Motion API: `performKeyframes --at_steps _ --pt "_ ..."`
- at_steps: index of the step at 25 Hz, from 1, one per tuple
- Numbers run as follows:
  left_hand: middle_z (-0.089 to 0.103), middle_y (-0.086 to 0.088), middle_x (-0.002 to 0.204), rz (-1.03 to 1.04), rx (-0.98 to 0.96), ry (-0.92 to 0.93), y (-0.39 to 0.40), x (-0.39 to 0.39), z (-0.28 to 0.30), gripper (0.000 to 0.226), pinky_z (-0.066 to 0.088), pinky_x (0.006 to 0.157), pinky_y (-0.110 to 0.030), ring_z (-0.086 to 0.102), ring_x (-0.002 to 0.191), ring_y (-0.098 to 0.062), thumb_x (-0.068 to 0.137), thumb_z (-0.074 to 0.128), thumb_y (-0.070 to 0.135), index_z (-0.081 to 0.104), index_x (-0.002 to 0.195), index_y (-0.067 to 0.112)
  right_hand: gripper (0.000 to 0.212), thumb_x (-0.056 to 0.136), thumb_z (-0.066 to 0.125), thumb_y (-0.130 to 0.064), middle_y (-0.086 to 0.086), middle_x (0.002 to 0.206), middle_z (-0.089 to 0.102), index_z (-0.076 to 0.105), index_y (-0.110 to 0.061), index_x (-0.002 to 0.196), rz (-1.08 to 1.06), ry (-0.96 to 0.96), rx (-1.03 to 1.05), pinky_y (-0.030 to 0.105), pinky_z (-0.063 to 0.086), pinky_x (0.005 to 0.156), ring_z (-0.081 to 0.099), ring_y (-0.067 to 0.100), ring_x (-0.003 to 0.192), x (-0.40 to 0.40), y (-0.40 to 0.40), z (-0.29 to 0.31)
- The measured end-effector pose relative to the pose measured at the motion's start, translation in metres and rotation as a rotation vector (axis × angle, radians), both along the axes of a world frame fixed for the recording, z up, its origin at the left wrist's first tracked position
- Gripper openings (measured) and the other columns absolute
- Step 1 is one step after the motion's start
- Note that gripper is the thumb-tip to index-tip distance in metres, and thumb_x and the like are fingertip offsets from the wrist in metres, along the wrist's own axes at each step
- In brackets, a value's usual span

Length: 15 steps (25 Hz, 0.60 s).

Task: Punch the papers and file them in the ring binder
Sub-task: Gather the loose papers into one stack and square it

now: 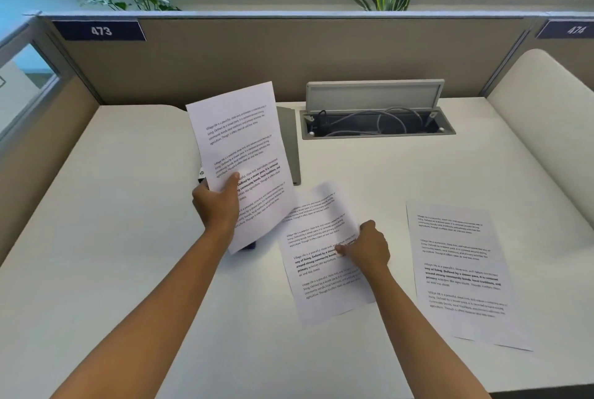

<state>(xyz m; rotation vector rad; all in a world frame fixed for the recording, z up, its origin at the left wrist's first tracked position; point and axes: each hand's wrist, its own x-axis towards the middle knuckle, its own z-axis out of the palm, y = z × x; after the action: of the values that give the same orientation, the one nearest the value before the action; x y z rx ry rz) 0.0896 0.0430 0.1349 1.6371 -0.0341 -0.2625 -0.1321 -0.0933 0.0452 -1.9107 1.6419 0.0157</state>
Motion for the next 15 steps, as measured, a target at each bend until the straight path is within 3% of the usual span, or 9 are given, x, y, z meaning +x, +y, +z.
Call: performKeyframes --at_steps 2,6,10,13,15 --pt "0.071 0.0 0.105 0.031 0.043 -0.031 0.001 0.007 0.002 0.03 0.055 0.08 -0.03 0.069 0.093 -0.02 0.086 0.075 0.019 0.069 0.115 0.011 0.059 0.077 0.085 -0.033 0.006 0.105 0.06 0.049 -0.009 0.118 -0.011 -0.07 0.005 0.033 0.043 0.07 0.064 0.033 0.102 -0.006 -0.002 0.001" --pt "0.073 -0.004 0.113 0.069 0.135 -0.067 0.004 0.016 -0.002 0.03 0.057 0.077 -0.033 0.07 0.094 -0.024 0.088 0.072 0.023 0.07 0.115 0.012 0.012 0.098 0.06 -0.026 0.002 0.091 0.066 0.061 -0.015 0.1 -0.057 -0.311 -0.093 0.035 0.046 0.064 0.065 0.031 0.086 -0.032 -0.007 -0.002" --pt "0.073 -0.003 0.113 0.091 0.178 -0.056 0.005 0.016 -0.006 0.027 0.059 0.083 -0.042 0.07 0.094 -0.025 0.088 0.071 0.024 0.071 0.113 0.015 0.014 0.1 0.06 -0.027 0.0 0.085 0.07 0.067 -0.018 0.092 -0.175 -0.622 -0.155 0.028 0.045 0.064 0.066 0.023 0.082 -0.065 -0.02 -0.001" --pt "0.073 -0.004 0.113 0.085 0.177 -0.05 0.004 0.014 -0.009 0.027 0.057 0.081 -0.038 0.069 0.092 -0.024 0.089 0.07 0.022 0.07 0.114 0.012 0.009 0.098 0.064 -0.024 0.0 0.083 0.07 0.067 -0.019 0.091 -0.304 -0.803 -0.11 0.032 0.048 0.071 0.064 0.019 0.078 -0.076 -0.029 0.004" --pt "0.073 -0.006 0.115 0.031 0.159 -0.018 0.001 0.01 -0.01 0.032 0.059 0.082 -0.041 0.07 0.095 -0.026 0.088 0.073 0.021 0.069 0.117 0.01 0.01 0.097 0.065 -0.023 0.008 0.093 0.074 0.069 -0.015 0.099 -0.33 -0.905 -0.051 0.039 0.054 0.08 0.067 0.023 0.086 -0.072 -0.031 0.009"
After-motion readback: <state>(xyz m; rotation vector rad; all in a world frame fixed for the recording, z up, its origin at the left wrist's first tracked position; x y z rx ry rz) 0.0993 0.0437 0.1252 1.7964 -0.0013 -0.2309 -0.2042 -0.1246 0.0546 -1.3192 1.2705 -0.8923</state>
